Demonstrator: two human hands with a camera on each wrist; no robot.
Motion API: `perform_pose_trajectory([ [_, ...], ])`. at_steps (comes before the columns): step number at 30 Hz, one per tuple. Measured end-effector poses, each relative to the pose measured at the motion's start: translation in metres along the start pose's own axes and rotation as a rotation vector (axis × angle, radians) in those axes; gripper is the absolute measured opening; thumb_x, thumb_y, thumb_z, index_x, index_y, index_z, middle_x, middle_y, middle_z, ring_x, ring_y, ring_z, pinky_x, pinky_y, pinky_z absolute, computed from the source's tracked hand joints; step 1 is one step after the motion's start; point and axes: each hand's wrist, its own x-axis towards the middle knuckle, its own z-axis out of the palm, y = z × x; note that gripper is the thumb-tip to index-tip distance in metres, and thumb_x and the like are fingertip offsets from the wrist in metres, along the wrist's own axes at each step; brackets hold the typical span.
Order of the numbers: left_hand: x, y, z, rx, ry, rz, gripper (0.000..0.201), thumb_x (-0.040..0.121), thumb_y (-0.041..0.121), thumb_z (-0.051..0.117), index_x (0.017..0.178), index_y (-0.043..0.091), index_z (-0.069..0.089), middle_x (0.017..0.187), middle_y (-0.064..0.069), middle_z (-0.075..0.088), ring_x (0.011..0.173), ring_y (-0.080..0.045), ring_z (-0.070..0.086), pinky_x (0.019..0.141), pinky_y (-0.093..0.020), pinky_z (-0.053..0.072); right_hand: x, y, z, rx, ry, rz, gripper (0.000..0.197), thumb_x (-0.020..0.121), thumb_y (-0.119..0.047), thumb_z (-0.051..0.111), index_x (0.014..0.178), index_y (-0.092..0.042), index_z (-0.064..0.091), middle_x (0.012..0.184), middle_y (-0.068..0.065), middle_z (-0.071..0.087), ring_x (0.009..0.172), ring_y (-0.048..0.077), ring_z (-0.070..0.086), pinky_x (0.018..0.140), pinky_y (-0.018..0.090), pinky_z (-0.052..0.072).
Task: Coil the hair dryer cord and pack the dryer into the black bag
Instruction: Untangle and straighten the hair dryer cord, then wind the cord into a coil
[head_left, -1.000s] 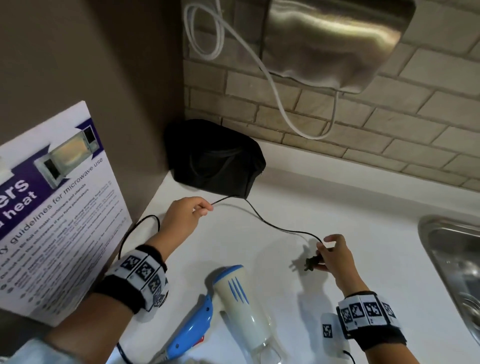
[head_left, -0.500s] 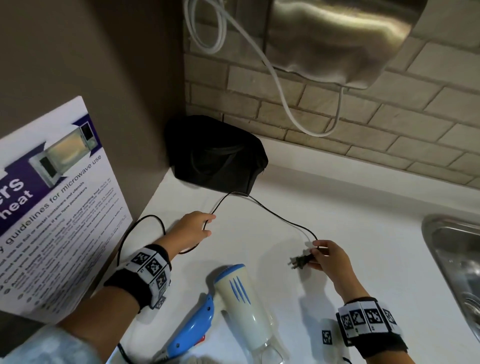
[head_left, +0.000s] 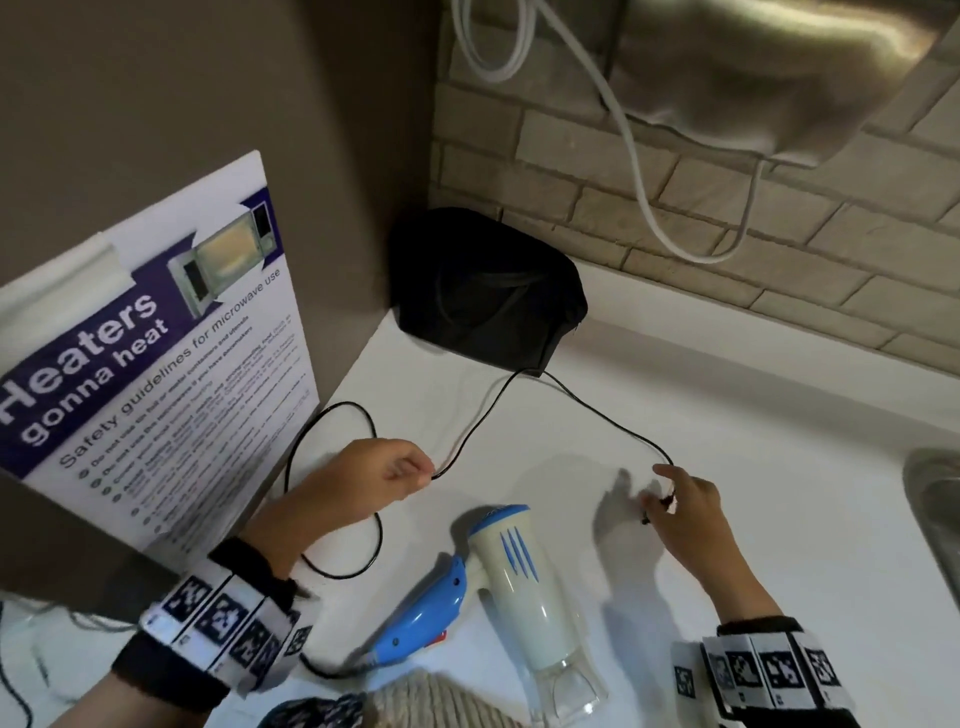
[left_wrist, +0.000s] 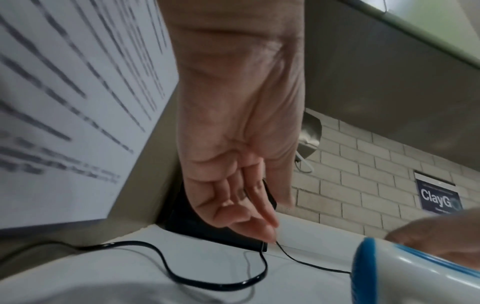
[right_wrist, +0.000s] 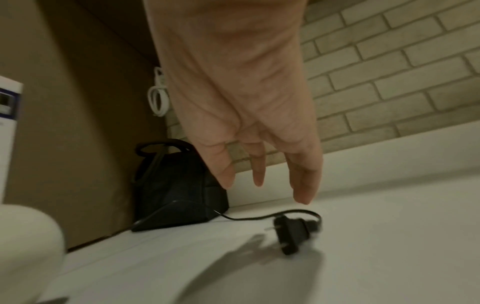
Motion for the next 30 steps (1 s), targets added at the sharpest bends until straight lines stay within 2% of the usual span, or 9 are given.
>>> perform_pose_trajectory([
  [2,-0.021,-0.009,-0.001,0.092,-0.054,-0.03,0.015,0.08,0.039,0.068,0.092,0.03,0.07,0.085,0.009,0.072,0.079,-0.003,0.067,0.083,-0.032,0.056,-0.009,-0.013,0.001,-0.003,-0.011,-0.07,0.041,0.089,-0.019,0.06,0.13,-0.016,0.051,0.127,0.02,0.046,0.078,0.013,0.056,0.081,0.027,0.039],
  [5,-0.047,-0.017,0.006,0.213,-0.175,-0.047,0.022,0.079,0.048,0.068,0.096,0.034,0.067,0.088,0.013,0.07,0.08,0.003,0.065,0.081,-0.024,0.054,-0.026,-0.04,0.006,-0.017,-0.042,-0.202,0.042,0.09,-0.024,0.059,0.13,-0.022,0.05,0.131,0.013,0.043,0.108,0.021,0.053,0.088,0.026,0.04],
  [9,-0.065,-0.022,0.027,0.248,-0.307,-0.059,0.041,0.074,0.05,0.071,0.11,0.035,0.059,0.101,0.017,0.061,0.087,0.002,0.06,0.082,-0.021,0.051,-0.057,-0.082,0.018,-0.07,-0.123,-0.41,0.042,0.092,-0.026,0.056,0.134,-0.027,0.046,0.132,0.003,0.039,0.109,0.011,0.046,0.088,0.018,0.033],
  [13,-0.068,-0.025,0.045,0.434,-0.333,-0.038,0.069,0.064,0.052,0.075,0.123,0.033,0.044,0.111,0.015,0.054,0.089,-0.001,0.051,0.078,-0.025,0.045,-0.085,-0.115,0.033,-0.124,-0.255,-0.614,0.043,0.093,-0.027,0.052,0.135,-0.029,0.043,0.14,0.001,0.034,0.125,0.018,0.042,0.106,0.03,0.035],
  [16,-0.07,-0.026,0.054,0.606,-0.271,0.047,0.059,0.071,0.059,0.065,0.116,0.028,0.044,0.111,0.008,0.054,0.1,-0.013,0.055,0.08,-0.034,0.049,-0.098,-0.128,0.045,-0.285,-0.424,-0.75,0.045,0.094,-0.031,0.049,0.137,-0.032,0.04,0.146,-0.005,0.029,0.135,0.016,0.028,0.11,0.031,0.023],
  [20,-0.066,-0.017,0.056,0.75,-0.225,0.078,0.036,0.079,0.02,0.059,0.113,0.016,0.049,0.109,-0.002,0.053,0.104,-0.022,0.054,0.074,-0.032,0.041,-0.1,-0.126,0.061,-0.501,-0.551,-0.819,0.052,0.093,-0.029,0.049,0.143,-0.028,0.033,0.152,-0.004,0.028,0.145,0.02,0.008,0.111,0.031,0.008],
  [25,-0.051,-0.001,0.053,0.767,0.029,0.178,0.029,0.08,0.011,0.055,0.108,0.019,0.054,0.108,0.003,0.054,0.107,-0.018,0.044,0.095,-0.032,0.038,-0.1,-0.125,0.062,-0.522,-0.515,-0.791,0.054,0.094,-0.032,0.045,0.144,-0.025,0.026,0.146,-0.003,0.035,0.142,0.023,0.019,0.109,0.036,0.018],
  [28,-0.046,0.01,0.051,0.764,0.224,0.299,0.027,0.065,0.015,0.071,0.087,0.026,0.06,0.084,0.012,0.059,0.09,-0.014,0.048,0.078,-0.029,0.04,-0.095,-0.127,0.055,-0.418,-0.427,-0.763,0.049,0.09,-0.032,0.048,0.135,-0.032,0.027,0.129,-0.007,0.048,0.128,0.016,0.037,0.092,0.028,0.025],
  [30,-0.046,0.018,0.05,0.673,0.37,0.358,0.032,0.059,0.013,0.074,0.083,0.03,0.062,0.083,0.013,0.059,0.088,-0.012,0.044,0.075,-0.027,0.029,-0.09,-0.131,0.048,-0.368,-0.379,-0.748,0.045,0.088,-0.034,0.049,0.128,-0.035,0.028,0.115,-0.008,0.054,0.114,0.014,0.046,0.085,0.027,0.027],
])
